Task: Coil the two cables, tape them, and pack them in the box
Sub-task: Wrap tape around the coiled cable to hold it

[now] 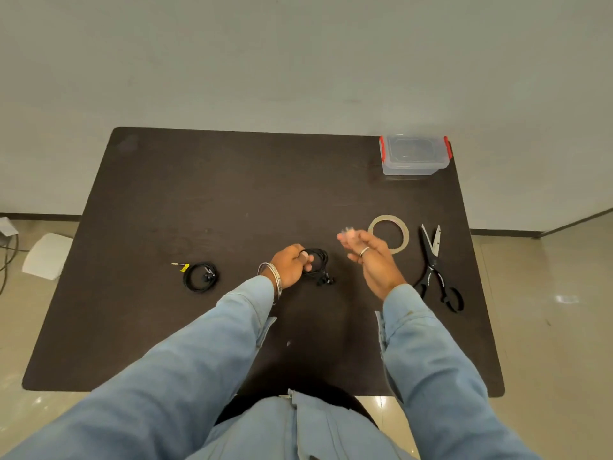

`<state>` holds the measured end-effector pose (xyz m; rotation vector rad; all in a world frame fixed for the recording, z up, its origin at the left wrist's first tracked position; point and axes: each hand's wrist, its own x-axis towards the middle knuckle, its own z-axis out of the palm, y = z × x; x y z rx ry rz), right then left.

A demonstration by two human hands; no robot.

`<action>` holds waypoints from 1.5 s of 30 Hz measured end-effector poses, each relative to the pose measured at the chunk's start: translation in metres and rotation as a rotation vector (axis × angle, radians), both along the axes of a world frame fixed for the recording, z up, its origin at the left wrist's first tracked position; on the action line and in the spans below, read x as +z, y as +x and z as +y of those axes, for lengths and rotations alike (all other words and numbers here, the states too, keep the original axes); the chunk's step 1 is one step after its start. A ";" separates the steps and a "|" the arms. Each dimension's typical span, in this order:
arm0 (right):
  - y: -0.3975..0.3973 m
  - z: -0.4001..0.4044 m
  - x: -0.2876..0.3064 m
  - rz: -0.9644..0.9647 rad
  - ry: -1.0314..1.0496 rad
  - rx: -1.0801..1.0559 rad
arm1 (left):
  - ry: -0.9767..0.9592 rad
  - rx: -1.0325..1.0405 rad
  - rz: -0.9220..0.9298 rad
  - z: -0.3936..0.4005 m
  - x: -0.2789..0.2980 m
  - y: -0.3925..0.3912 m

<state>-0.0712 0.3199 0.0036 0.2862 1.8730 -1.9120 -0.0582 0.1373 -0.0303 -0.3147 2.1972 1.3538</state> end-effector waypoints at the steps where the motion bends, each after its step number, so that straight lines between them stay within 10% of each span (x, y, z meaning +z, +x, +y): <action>1: 0.003 -0.004 0.003 0.004 -0.011 0.090 | 0.024 -0.008 0.024 -0.002 0.004 0.000; 6: 0.009 -0.020 0.009 0.017 -0.080 0.287 | 0.130 0.035 0.130 -0.017 0.024 -0.005; 18: 0.009 -0.050 0.041 -0.218 -0.579 -0.197 | 0.331 0.068 0.132 -0.034 0.074 -0.002; 45: 0.020 -0.035 0.042 0.050 -0.183 -0.030 | 0.173 -0.154 0.200 -0.034 0.081 -0.005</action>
